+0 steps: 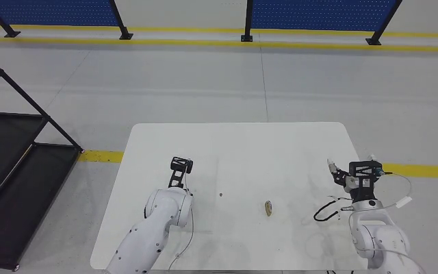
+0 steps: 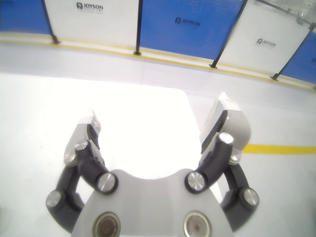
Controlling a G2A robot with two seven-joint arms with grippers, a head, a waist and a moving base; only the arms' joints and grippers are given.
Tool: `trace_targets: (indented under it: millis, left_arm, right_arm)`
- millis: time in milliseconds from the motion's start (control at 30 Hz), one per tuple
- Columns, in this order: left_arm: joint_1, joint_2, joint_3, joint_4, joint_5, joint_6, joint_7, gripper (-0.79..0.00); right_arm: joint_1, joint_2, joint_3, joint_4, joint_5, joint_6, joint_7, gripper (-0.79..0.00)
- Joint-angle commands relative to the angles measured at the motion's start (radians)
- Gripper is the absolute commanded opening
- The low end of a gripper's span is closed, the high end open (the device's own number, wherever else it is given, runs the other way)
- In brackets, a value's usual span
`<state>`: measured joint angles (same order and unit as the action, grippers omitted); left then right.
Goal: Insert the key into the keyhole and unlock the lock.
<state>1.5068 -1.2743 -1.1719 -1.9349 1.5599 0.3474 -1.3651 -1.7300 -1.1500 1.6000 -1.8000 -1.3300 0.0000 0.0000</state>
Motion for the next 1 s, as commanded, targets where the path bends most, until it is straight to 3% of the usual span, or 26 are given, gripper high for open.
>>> trace_targets:
  millis: [0,567,967]
  left_arm:
    - [0.005,-0.001,-0.005,-0.011,0.002,-0.003,0.001,-0.785]
    - [0.037,-0.008,-0.068,-0.049,-0.048,-0.028,0.013,-0.785]
    - [0.086,-0.004,-0.018,-0.070,0.167,-0.152,0.015,-0.785]
  right_arm:
    - [0.000,0.000,0.000,0.000,0.000,0.000,0.000,0.000]
    - [0.000,0.000,0.000,0.000,0.000,0.000,0.000,0.000]
    - [0.000,0.000,0.000,0.000,0.000,0.000,0.000,0.000]
